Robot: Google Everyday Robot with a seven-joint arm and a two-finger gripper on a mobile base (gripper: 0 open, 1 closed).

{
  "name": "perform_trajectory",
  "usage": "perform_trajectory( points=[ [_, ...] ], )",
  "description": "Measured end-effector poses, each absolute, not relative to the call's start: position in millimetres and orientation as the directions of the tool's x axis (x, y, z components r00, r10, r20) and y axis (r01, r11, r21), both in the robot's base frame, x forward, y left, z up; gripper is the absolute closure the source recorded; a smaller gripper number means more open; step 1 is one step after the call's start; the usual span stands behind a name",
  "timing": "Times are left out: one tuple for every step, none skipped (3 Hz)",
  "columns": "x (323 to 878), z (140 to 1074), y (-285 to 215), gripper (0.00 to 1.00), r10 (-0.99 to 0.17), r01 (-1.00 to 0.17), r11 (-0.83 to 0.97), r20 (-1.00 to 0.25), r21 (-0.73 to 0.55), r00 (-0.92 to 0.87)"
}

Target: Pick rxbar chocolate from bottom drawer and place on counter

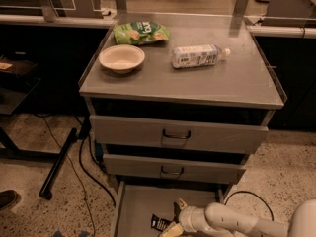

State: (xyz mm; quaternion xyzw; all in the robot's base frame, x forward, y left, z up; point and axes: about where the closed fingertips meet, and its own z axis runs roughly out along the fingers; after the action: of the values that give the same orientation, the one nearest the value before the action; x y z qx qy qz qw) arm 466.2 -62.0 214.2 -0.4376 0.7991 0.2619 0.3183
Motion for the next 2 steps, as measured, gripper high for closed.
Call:
perform_trajectory(
  points=[
    [470.1,197.3,-51.2,0.00,-0.519,-0.864,0.481,-0.745,0.150,-0.419],
    [481.0,183.6,-43.4,0.00,-0.523,-0.867,0.476,-0.744,0.149,-0.415]
  ],
)
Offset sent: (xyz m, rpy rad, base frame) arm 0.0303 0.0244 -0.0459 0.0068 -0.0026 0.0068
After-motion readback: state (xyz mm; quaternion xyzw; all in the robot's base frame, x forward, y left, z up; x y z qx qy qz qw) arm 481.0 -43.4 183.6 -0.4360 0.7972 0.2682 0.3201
